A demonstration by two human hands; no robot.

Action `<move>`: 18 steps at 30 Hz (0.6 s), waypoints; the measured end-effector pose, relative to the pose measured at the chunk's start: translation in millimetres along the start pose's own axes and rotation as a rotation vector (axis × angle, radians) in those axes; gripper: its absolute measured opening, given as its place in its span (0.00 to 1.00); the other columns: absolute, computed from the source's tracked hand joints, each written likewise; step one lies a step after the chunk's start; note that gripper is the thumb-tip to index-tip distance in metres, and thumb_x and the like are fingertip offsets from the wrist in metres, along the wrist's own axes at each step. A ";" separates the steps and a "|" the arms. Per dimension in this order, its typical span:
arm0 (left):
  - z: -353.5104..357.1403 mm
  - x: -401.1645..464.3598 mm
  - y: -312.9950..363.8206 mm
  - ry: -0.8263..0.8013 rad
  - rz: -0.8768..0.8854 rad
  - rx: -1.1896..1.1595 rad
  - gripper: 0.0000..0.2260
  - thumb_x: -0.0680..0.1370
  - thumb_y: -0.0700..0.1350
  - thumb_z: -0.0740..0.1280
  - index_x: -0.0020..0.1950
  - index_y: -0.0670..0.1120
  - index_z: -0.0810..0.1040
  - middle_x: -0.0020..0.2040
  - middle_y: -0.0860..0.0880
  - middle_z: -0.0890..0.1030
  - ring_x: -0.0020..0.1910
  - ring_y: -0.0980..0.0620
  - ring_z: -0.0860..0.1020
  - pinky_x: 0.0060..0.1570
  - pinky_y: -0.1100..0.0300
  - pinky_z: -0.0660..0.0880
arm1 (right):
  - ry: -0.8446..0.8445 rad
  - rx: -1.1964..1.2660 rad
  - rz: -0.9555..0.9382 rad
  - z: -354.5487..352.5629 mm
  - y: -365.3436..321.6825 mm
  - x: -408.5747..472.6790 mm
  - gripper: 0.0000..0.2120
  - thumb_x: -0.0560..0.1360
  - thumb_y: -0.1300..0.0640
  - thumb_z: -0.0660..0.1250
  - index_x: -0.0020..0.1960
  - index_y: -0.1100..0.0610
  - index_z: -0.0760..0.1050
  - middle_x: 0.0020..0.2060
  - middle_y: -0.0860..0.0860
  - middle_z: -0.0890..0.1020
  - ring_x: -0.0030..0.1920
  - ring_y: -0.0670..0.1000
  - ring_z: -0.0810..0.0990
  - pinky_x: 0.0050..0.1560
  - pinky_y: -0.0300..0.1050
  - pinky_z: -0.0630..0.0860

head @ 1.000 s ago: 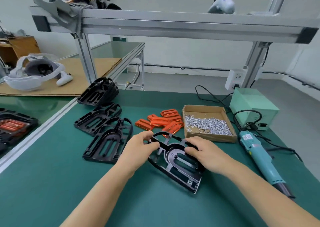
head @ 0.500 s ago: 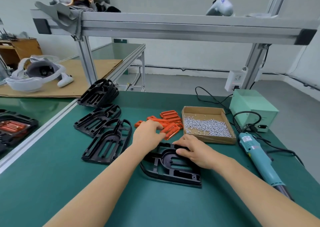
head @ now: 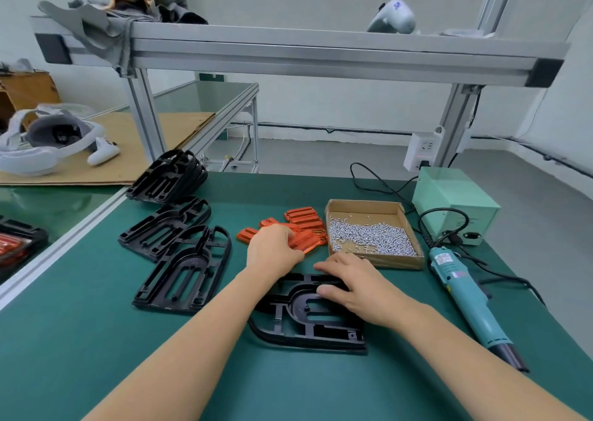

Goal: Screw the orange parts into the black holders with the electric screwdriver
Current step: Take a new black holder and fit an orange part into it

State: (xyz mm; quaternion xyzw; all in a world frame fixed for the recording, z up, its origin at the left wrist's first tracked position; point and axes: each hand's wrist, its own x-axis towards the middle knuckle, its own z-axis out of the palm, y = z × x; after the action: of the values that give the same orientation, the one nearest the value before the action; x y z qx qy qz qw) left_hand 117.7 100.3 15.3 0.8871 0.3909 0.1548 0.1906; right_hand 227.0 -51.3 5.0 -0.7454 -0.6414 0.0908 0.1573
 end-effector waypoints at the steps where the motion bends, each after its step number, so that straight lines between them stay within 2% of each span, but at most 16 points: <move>1: -4.7 -1.0 -3.5 0.012 0.000 -0.088 0.08 0.71 0.48 0.71 0.44 0.45 0.80 0.43 0.49 0.81 0.44 0.50 0.78 0.49 0.57 0.76 | 0.065 0.057 -0.011 -1.9 0.9 -2.5 0.22 0.80 0.46 0.63 0.72 0.51 0.69 0.62 0.47 0.71 0.64 0.47 0.67 0.68 0.45 0.62; 3: -17.5 -5.2 -8.7 0.016 -0.039 -0.365 0.10 0.70 0.46 0.72 0.50 0.45 0.84 0.45 0.49 0.84 0.48 0.52 0.80 0.51 0.59 0.75 | 0.228 0.179 -0.010 -8.1 2.3 -5.8 0.20 0.79 0.51 0.65 0.70 0.51 0.70 0.60 0.45 0.71 0.61 0.44 0.69 0.67 0.42 0.63; 5: -31.5 -11.6 -11.1 -0.062 -0.093 -0.661 0.07 0.70 0.43 0.73 0.46 0.44 0.85 0.41 0.51 0.84 0.42 0.55 0.79 0.46 0.65 0.75 | 0.366 0.253 0.015 -15.7 2.5 -5.7 0.21 0.78 0.54 0.66 0.71 0.50 0.70 0.61 0.43 0.69 0.61 0.43 0.68 0.66 0.40 0.63; 7: -43.0 -17.4 -10.4 -0.227 -0.113 -0.831 0.04 0.72 0.40 0.71 0.42 0.40 0.85 0.38 0.47 0.83 0.36 0.54 0.76 0.39 0.67 0.75 | 0.425 0.298 0.020 -23.1 -0.4 -2.6 0.23 0.78 0.56 0.67 0.71 0.49 0.69 0.63 0.42 0.68 0.61 0.42 0.68 0.64 0.37 0.63; 9: -51.9 -22.3 -8.8 -0.400 -0.123 -0.899 0.05 0.74 0.41 0.69 0.44 0.39 0.83 0.42 0.42 0.84 0.37 0.53 0.76 0.41 0.64 0.76 | 0.435 0.334 -0.007 -28.8 -7.2 0.6 0.21 0.78 0.57 0.68 0.69 0.49 0.72 0.61 0.42 0.71 0.54 0.40 0.71 0.57 0.31 0.66; 11: -56.6 -25.8 -8.4 -0.514 -0.124 -0.938 0.06 0.76 0.42 0.67 0.48 0.40 0.82 0.45 0.40 0.84 0.37 0.53 0.78 0.42 0.62 0.76 | 0.446 0.367 -0.042 -31.9 -14.0 1.9 0.15 0.77 0.59 0.68 0.63 0.52 0.78 0.55 0.46 0.77 0.46 0.41 0.75 0.48 0.28 0.68; 14: -57.4 -30.4 -8.0 -0.596 -0.124 -1.006 0.10 0.76 0.44 0.65 0.53 0.40 0.80 0.45 0.37 0.84 0.37 0.51 0.79 0.42 0.62 0.77 | 0.462 0.430 -0.044 -34.8 -21.1 0.1 0.08 0.77 0.61 0.68 0.54 0.56 0.83 0.44 0.50 0.82 0.40 0.47 0.79 0.45 0.34 0.72; 15: -56.4 -31.6 -8.7 -0.616 -0.124 -1.026 0.13 0.76 0.46 0.65 0.54 0.39 0.80 0.45 0.37 0.83 0.36 0.51 0.79 0.41 0.62 0.77 | 0.463 0.435 -0.028 -35.6 -22.4 -0.6 0.07 0.77 0.62 0.69 0.53 0.57 0.83 0.43 0.49 0.82 0.40 0.46 0.79 0.45 0.35 0.73; 18: -52.6 -35.8 -10.4 -0.642 -0.110 -1.036 0.17 0.77 0.49 0.64 0.56 0.37 0.79 0.45 0.37 0.84 0.35 0.51 0.79 0.38 0.63 0.77 | 0.412 0.499 0.050 -36.4 -21.7 -2.8 0.06 0.77 0.61 0.69 0.50 0.56 0.84 0.38 0.43 0.82 0.35 0.38 0.76 0.40 0.31 0.71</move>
State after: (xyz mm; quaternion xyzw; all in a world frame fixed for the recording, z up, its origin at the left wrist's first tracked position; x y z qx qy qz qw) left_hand 65.6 91.3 52.2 0.6597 0.2332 0.0399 0.7133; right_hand 218.7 -55.6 46.5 -0.7021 -0.5355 0.0962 0.4593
